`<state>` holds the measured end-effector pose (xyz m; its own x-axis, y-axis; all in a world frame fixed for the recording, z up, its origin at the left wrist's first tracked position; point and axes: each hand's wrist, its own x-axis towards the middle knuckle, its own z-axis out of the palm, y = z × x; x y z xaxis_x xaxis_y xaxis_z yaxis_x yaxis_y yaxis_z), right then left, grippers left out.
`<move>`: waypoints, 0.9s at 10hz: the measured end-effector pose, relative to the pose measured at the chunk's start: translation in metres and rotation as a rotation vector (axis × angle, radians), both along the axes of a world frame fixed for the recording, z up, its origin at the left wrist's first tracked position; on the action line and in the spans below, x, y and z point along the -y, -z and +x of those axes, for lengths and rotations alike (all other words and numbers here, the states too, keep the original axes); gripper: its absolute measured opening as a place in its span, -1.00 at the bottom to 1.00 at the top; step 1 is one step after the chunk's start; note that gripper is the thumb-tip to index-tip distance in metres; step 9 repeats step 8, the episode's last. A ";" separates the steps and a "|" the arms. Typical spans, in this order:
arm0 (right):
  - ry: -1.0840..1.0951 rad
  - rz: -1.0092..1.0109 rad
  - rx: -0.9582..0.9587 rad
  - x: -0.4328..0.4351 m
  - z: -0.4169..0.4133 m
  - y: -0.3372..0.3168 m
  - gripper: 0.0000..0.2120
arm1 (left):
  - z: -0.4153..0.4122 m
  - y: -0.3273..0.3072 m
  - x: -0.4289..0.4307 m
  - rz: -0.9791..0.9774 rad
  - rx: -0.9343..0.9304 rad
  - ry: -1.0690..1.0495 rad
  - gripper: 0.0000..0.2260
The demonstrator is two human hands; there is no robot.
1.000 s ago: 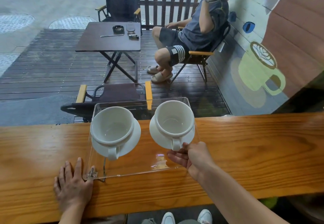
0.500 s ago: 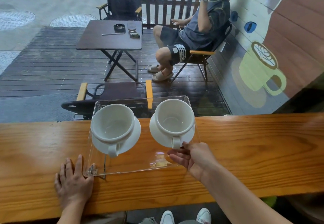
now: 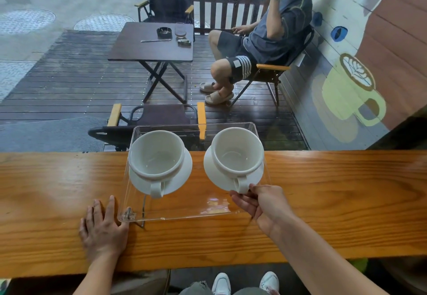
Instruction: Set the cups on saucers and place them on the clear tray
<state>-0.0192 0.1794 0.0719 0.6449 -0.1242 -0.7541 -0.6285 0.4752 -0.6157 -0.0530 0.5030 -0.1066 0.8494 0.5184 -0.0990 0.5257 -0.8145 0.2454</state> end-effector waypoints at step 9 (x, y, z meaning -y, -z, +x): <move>-0.281 -0.182 0.078 0.027 -0.019 -0.013 -0.84 | 0.014 -0.027 -0.003 -0.164 -0.283 0.033 -0.41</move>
